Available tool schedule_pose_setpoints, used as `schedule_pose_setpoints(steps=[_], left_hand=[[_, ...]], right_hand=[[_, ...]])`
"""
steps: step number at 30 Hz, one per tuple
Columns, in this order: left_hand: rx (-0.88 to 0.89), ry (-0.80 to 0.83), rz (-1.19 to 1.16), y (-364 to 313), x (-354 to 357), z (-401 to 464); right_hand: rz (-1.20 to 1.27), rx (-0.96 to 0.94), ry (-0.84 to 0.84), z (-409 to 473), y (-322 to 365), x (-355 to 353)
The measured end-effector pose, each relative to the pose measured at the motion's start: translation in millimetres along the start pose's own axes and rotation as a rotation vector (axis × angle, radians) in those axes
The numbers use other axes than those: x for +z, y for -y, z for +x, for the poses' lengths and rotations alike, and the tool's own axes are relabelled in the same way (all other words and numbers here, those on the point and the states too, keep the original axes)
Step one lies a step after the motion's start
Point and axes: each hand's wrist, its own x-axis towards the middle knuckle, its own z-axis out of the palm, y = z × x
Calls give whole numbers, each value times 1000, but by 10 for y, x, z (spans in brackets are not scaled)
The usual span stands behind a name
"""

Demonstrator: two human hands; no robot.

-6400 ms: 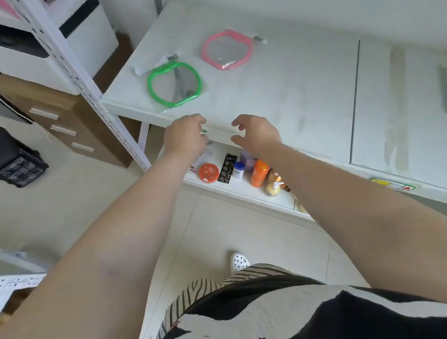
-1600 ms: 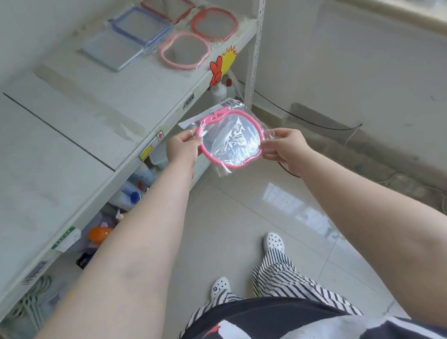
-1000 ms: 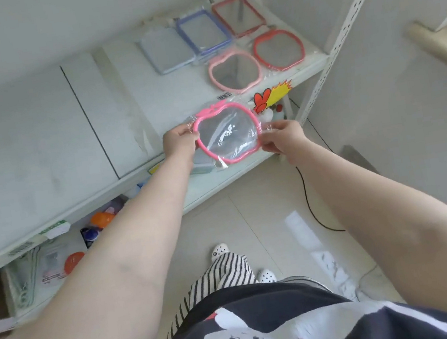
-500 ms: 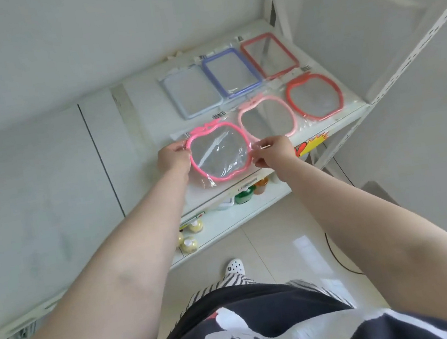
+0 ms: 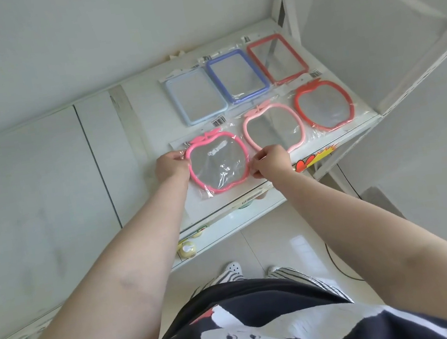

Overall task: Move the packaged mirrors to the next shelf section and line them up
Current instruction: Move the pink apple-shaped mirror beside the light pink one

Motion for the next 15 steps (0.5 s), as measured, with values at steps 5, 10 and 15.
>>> schedule_pose_setpoints(steps=[5, 10, 15], left_hand=[[-4, -40, 59, 39, -11, 4], [164, -167, 354, -10, 26, -124], [461, -68, 655, -74, 303, -430]], right_hand=[[-53, -19, -4, 6, -1, 2], [-303, -120, -8, -23, 6, -119], [-604, -232, -224, 72, -21, -338]])
